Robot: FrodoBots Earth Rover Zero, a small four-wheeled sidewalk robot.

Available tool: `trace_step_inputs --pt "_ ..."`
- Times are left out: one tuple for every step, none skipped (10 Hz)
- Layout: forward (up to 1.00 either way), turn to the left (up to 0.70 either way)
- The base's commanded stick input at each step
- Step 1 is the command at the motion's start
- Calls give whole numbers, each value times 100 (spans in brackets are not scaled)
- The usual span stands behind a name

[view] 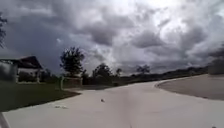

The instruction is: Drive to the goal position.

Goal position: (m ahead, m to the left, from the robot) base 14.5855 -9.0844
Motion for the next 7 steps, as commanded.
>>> trace_step_inputs --pt "85 0" --pt "85 0" --pt "85 0" --pt "85 0" --pt "85 -22" --pt "85 -33" --pt "85 -22"
